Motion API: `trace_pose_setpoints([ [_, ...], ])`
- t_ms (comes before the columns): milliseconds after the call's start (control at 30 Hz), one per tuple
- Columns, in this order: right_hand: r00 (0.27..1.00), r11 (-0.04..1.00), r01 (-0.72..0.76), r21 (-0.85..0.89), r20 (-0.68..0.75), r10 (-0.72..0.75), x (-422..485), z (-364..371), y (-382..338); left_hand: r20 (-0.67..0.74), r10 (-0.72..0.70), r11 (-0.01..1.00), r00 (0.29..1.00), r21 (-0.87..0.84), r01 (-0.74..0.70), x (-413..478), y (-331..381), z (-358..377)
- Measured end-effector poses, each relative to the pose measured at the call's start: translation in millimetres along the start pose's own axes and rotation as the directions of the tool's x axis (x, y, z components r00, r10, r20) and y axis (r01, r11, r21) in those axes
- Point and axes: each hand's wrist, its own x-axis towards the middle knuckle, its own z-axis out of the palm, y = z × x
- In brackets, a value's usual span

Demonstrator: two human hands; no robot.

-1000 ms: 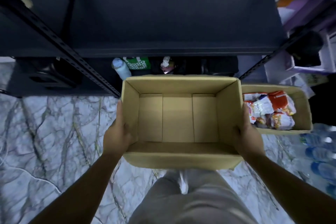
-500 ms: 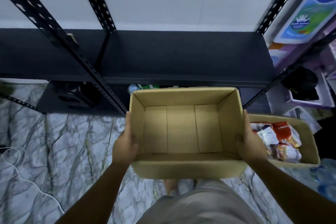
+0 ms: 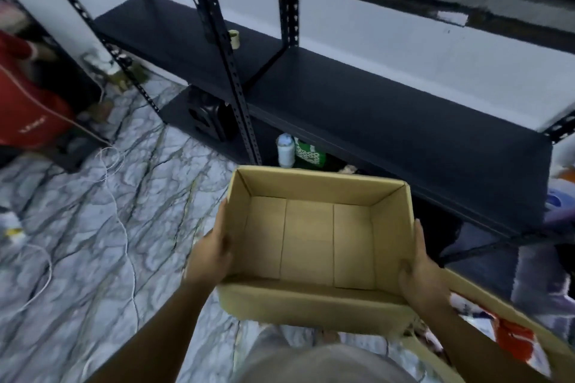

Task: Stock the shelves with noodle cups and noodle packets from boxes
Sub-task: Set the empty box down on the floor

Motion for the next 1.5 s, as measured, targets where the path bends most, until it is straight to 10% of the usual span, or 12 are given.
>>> trace_pose_setpoints([
  [233,0.955,0.964,0.262,-0.041,0.156,-0.253,29.8,12.8,-14.3,-0.166,-0.271,0.962,0.948,-0.074,0.262,-98.5,-33.7,16.6],
  [900,0.531,0.576,0.81,-0.114,0.562,-0.634,-53.8,138.4,-169.3,-0.262,-0.844,0.536,0.467,-0.405,0.741,-373.4,-109.1,38.9],
  [1500,0.569,0.616,0.785,-0.059,0.461,-0.681,-179.9,212.4,-279.1,-0.29,-0.811,0.583,0.508,-0.468,0.664,-420.2,-271.6,-52.9],
])
